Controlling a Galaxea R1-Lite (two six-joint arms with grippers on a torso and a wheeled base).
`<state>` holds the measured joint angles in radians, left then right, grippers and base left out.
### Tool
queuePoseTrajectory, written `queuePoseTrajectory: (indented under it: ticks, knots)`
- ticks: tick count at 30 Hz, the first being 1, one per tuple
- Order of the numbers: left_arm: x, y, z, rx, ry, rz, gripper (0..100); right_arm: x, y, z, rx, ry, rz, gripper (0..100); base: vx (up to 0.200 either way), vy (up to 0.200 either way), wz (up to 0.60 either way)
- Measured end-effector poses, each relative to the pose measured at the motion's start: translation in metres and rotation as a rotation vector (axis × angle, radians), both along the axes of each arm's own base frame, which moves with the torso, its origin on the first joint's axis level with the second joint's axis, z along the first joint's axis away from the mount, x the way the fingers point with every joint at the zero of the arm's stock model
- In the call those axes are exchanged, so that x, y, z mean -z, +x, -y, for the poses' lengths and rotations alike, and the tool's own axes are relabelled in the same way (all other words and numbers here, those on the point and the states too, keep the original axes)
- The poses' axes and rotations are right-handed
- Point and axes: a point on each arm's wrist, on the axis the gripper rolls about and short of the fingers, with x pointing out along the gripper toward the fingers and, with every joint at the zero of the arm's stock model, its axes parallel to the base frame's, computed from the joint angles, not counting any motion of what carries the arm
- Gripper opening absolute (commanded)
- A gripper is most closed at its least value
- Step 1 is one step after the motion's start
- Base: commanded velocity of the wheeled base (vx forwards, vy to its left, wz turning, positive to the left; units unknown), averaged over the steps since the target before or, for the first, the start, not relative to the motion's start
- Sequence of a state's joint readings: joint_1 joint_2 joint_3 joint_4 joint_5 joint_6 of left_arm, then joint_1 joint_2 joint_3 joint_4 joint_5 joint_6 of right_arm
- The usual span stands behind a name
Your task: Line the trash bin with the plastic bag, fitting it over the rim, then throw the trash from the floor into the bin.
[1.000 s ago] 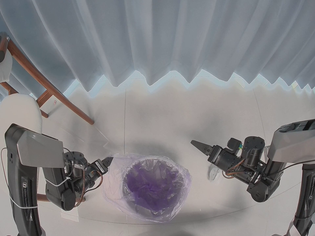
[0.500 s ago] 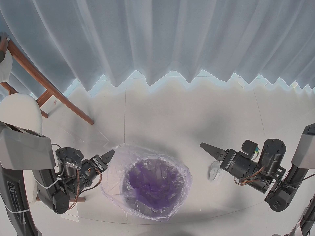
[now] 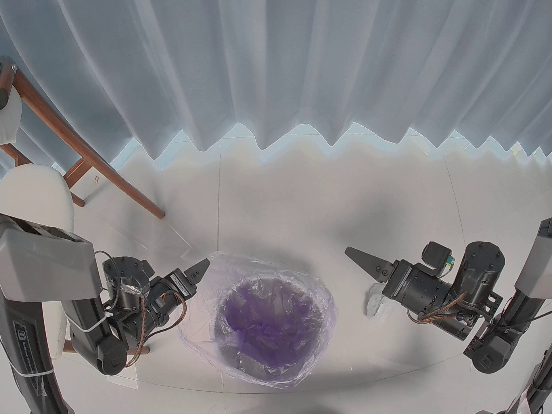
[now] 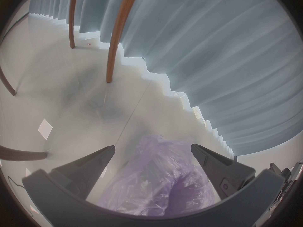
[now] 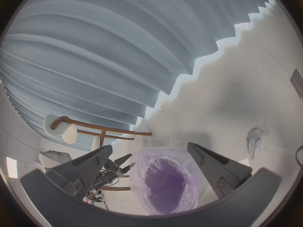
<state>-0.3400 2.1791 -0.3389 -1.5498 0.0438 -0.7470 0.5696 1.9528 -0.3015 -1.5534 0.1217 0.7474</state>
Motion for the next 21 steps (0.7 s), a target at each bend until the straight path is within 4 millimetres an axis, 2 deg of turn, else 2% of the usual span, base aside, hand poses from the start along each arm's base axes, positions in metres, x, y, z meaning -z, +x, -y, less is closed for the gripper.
queuePoseTrajectory:
  ticks: [6,15,18,21]
  knots:
    - [-0.007,-0.004,0.004,0.014,-0.006,0.020,100,0.008,0.000,-0.003,-0.008,-0.019,-0.025,100,0.000,0.000,0.00]
    - [-0.027,-0.009,0.017,-0.034,-0.010,0.101,100,0.006,-0.002,-0.003,-0.011,-0.018,-0.018,100,0.000,0.000,0.00]
    - [-0.040,-0.004,0.021,-0.046,-0.054,0.150,100,0.006,-0.002,-0.003,-0.010,-0.018,-0.019,100,0.000,0.000,0.00]
    - [-0.058,0.003,0.018,-0.073,-0.140,0.207,100,0.006,-0.002,-0.003,-0.011,-0.017,-0.020,100,-0.200,0.000,0.00]
